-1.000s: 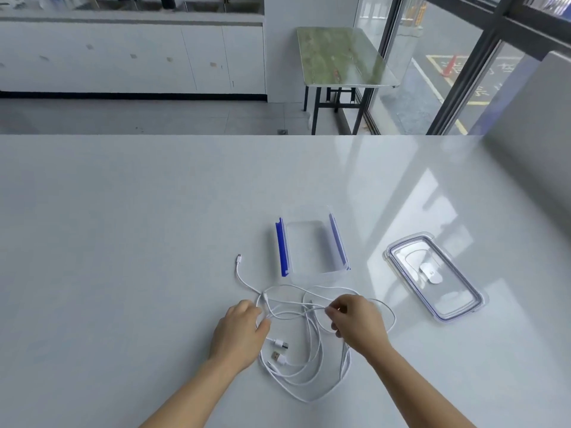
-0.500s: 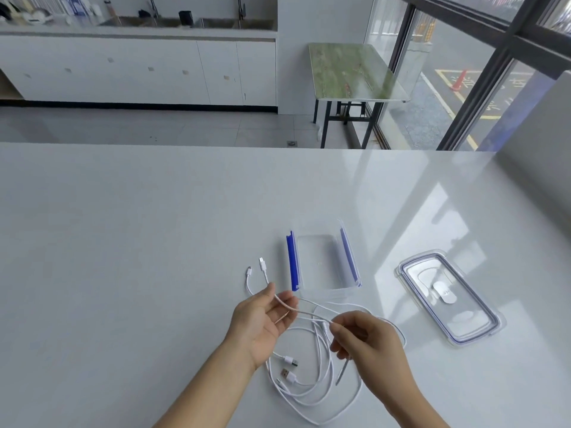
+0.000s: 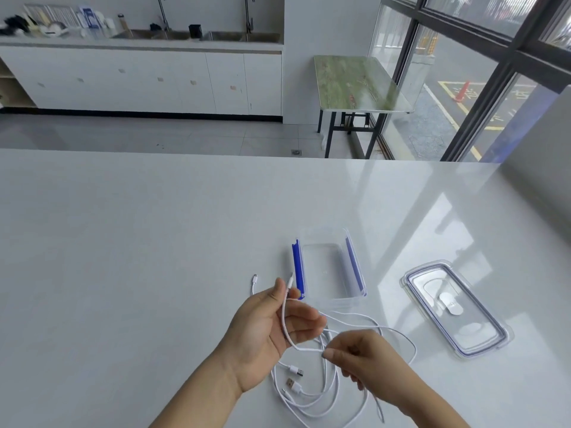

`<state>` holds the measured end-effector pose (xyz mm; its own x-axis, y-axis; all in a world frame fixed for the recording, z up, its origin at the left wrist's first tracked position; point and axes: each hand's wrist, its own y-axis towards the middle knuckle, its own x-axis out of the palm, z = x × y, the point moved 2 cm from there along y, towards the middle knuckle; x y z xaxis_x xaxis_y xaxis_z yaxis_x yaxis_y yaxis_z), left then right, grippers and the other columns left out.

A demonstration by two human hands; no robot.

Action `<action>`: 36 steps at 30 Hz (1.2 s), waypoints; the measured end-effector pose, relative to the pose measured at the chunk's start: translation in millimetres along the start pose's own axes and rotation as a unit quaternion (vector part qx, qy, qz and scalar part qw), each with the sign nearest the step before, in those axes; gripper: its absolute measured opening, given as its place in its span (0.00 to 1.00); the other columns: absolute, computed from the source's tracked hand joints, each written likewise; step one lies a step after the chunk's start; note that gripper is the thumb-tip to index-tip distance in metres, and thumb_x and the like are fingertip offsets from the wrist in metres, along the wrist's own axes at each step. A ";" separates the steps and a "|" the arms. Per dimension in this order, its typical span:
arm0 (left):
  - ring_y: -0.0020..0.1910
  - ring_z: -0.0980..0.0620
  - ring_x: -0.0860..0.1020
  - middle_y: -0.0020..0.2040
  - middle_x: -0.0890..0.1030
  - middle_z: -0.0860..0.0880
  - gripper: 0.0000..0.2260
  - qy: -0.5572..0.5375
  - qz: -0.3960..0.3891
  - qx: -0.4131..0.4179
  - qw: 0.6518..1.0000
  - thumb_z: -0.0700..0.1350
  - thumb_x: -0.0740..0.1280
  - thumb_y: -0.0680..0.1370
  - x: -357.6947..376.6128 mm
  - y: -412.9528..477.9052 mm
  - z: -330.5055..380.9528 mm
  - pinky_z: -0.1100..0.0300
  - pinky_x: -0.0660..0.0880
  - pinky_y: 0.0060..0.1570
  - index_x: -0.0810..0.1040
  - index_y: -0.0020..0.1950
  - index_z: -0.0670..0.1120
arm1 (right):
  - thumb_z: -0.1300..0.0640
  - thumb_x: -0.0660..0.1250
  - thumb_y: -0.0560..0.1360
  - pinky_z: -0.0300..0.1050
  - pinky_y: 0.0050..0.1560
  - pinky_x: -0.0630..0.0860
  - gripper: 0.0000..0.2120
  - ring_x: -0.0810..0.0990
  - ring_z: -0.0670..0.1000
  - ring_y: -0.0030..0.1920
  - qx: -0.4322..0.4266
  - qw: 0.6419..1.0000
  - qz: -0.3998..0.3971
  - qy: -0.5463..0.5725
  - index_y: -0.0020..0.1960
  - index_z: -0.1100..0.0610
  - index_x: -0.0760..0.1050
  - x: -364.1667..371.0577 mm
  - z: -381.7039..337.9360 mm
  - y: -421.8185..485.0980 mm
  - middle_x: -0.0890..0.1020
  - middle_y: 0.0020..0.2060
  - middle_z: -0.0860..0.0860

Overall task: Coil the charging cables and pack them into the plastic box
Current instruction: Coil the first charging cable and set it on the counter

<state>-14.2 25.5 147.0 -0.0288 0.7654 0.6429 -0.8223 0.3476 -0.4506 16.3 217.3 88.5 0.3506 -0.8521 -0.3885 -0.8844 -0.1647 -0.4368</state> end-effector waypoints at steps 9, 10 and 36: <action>0.34 0.44 0.74 0.31 0.67 0.44 0.12 0.078 -0.001 0.076 0.994 0.45 0.64 0.78 2.8 -11.9 -4.8 0.44 0.81 0.55 0.77 0.52 0.36 | 0.53 0.69 0.78 0.42 0.28 0.60 0.13 0.64 0.49 0.25 -0.023 0.994 -0.011 0.108 0.37 0.60 0.80 0.1 -17.8 7.6 0.69 0.24 0.50; 0.30 0.44 0.74 0.30 0.66 0.45 0.11 0.083 0.016 0.070 0.994 0.46 0.63 0.79 1.6 -12.3 -3.4 0.46 0.82 0.47 0.75 0.50 0.37 | 0.53 0.70 0.77 0.42 0.27 0.59 0.13 0.63 0.50 0.25 -0.024 0.991 -0.037 0.129 0.37 0.59 0.80 4.4 -16.1 5.7 0.68 0.25 0.52; 0.49 0.43 0.86 0.46 0.88 0.41 0.14 0.386 0.011 -0.043 0.921 0.42 0.59 0.84 -0.6 -29.4 -9.9 0.47 0.78 0.61 0.80 0.50 0.36 | 0.51 0.69 0.77 0.44 0.30 0.74 0.11 0.74 0.46 0.24 -0.081 0.993 0.044 -0.073 0.39 0.56 0.80 -23.4 -117.1 9.7 0.80 0.26 0.48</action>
<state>15.6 20.2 153.8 0.3948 0.9187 0.0150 -0.7779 0.3429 -0.5266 -36.6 177.4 188.3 0.3008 -0.7874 -0.5382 -0.9472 -0.1807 -0.2650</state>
